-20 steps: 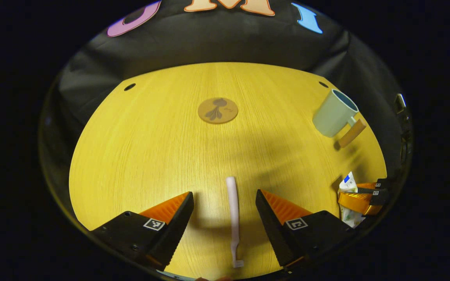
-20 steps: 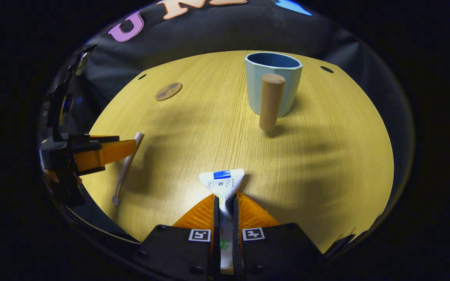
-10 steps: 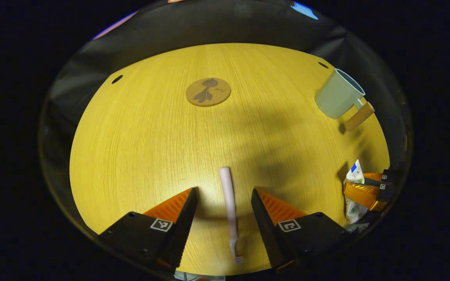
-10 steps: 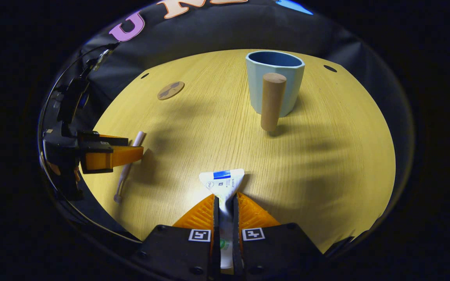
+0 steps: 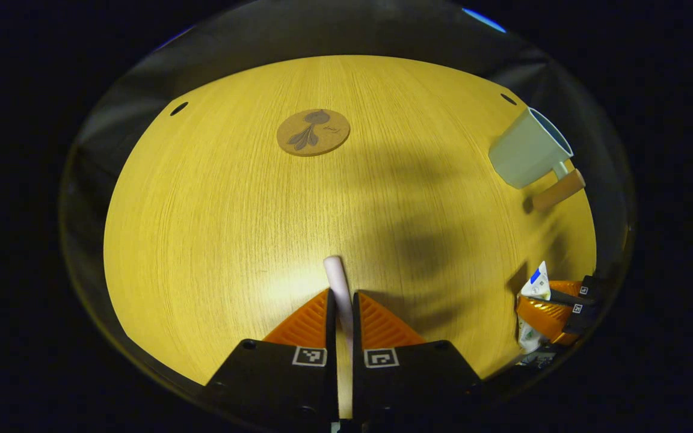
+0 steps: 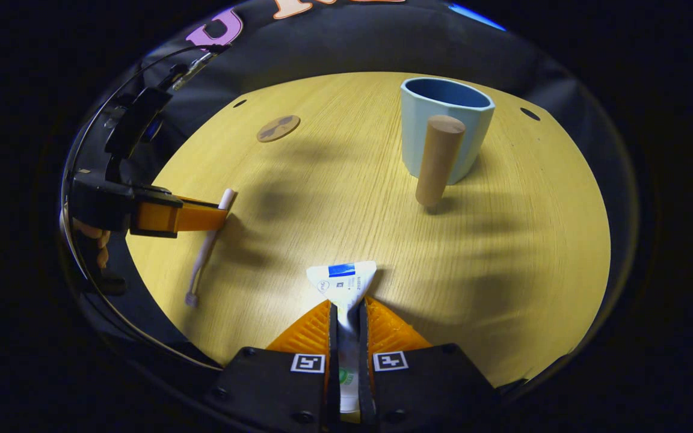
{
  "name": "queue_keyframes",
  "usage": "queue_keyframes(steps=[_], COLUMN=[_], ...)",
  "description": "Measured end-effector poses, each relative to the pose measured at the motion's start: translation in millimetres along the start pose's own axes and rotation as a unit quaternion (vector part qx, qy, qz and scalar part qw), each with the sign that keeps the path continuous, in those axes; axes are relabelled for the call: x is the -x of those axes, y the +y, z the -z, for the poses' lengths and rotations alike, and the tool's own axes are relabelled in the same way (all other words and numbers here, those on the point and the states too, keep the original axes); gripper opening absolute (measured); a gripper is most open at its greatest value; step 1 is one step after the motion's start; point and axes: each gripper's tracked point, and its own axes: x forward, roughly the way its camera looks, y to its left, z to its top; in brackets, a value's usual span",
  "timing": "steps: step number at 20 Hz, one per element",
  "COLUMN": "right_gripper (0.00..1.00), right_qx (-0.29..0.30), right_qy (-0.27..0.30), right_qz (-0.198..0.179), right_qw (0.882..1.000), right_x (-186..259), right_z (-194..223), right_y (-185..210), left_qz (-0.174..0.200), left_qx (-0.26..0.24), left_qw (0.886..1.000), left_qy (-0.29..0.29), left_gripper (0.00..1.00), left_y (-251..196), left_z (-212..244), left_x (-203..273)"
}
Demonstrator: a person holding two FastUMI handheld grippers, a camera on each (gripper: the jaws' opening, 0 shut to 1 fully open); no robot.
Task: Put the toothbrush and toothpaste on the desktop into the cup, then pick up the cup and place it on the coaster on the desktop.
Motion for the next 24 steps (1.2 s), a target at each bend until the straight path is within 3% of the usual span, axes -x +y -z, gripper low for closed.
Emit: queue_keyframes(steps=[3,8,17,18,24], right_gripper=[0.15,0.14,0.15,0.02,0.06], right_qx=[0.002,-0.019,-0.069,-0.073,-0.066], right_qy=[-0.001,-0.012,-0.141,-0.158,-0.201], right_qz=[0.001,-0.001,-0.021,-0.021,-0.041], right_qw=[1.0,1.0,0.987,0.984,0.976], right_x=[-3,1,40,42,67], right_z=[-2,-4,-73,-83,-119], right_y=[1,4,-2,-4,1], left_qz=[0.016,0.033,0.083,0.089,0.093], left_qx=[0.004,-0.005,-0.015,-0.013,-0.014], left_qw=[1.0,0.999,0.991,0.99,0.987], left_qy=[-0.006,-0.04,-0.104,-0.109,-0.132], left_gripper=[0.0,0.0,0.0,0.0,0.0], left_y=[-1,-5,-24,-28,-31], left_z=[3,3,-14,-16,-19], left_x=[1,5,36,39,57])
